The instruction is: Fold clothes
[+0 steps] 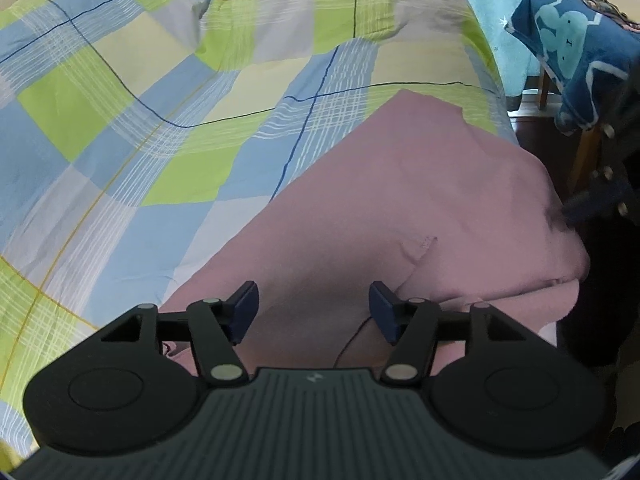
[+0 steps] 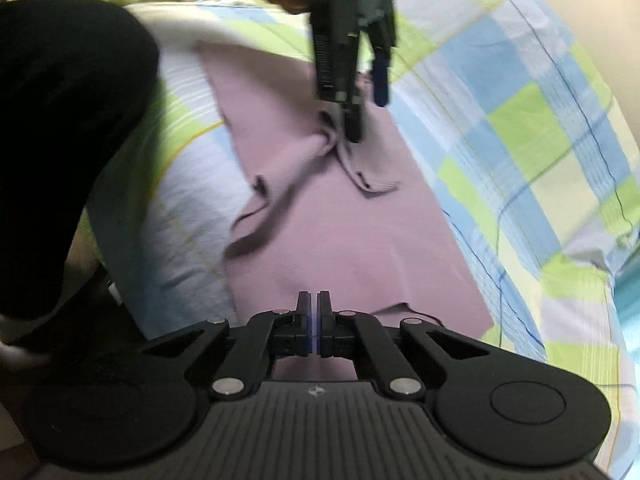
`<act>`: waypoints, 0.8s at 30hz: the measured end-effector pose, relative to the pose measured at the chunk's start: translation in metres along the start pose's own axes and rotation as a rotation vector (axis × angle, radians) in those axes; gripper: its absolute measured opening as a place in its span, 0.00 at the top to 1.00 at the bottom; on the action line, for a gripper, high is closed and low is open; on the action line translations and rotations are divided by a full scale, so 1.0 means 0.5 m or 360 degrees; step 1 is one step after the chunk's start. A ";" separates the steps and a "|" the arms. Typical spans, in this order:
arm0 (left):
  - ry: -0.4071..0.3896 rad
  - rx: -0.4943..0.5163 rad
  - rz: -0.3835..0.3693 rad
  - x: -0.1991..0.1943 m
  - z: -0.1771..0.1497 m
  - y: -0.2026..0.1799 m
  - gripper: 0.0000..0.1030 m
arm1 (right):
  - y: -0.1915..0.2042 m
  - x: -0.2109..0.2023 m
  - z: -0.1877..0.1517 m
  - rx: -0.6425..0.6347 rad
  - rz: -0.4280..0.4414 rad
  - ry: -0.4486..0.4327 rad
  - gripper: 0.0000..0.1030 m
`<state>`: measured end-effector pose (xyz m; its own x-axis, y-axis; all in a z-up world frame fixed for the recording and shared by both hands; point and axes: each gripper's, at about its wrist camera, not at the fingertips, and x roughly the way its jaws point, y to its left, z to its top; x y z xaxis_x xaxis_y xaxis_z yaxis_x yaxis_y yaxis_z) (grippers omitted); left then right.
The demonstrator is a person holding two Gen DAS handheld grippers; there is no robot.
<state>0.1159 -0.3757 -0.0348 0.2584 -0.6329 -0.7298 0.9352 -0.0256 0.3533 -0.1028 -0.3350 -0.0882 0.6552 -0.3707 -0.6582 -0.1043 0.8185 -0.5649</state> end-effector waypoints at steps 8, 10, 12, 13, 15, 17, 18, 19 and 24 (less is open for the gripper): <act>-0.0010 0.0005 -0.0009 -0.002 0.000 -0.007 0.39 | 0.013 0.003 -0.002 -0.0068 0.0143 0.0016 0.76; -0.0009 0.0000 -0.0013 -0.001 -0.001 -0.007 0.39 | 0.047 0.004 -0.003 -0.0177 0.0136 0.0003 0.69; -0.0006 -0.0004 -0.0013 -0.001 -0.001 -0.009 0.39 | 0.073 0.014 -0.003 -0.0269 0.0123 0.0007 0.69; -0.0005 -0.0006 -0.0012 -0.001 -0.001 -0.010 0.38 | 0.086 0.019 -0.003 -0.0315 0.0116 0.0009 0.69; -0.0010 -0.0002 -0.0011 -0.003 0.000 -0.011 0.36 | 0.105 0.037 -0.003 -0.0372 0.0092 0.0025 0.75; -0.0012 0.0004 -0.0007 -0.006 0.000 -0.013 0.35 | 0.111 0.049 -0.003 -0.0380 0.0067 0.0035 0.96; -0.0011 0.0010 -0.0007 -0.008 0.000 -0.013 0.35 | 0.108 0.051 -0.002 -0.0362 0.0061 0.0043 1.00; -0.0014 0.0015 -0.0012 -0.011 -0.002 -0.012 0.35 | 0.101 0.047 0.000 -0.0327 0.0066 0.0044 1.00; -0.0017 0.0039 -0.0048 -0.015 -0.005 -0.001 0.35 | 0.036 -0.019 0.013 -0.0113 0.0018 -0.0025 1.00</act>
<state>0.1142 -0.3688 -0.0309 0.2275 -0.6401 -0.7339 0.9363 -0.0634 0.3455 -0.1060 -0.3141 -0.0887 0.6655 -0.3542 -0.6570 -0.1644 0.7891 -0.5919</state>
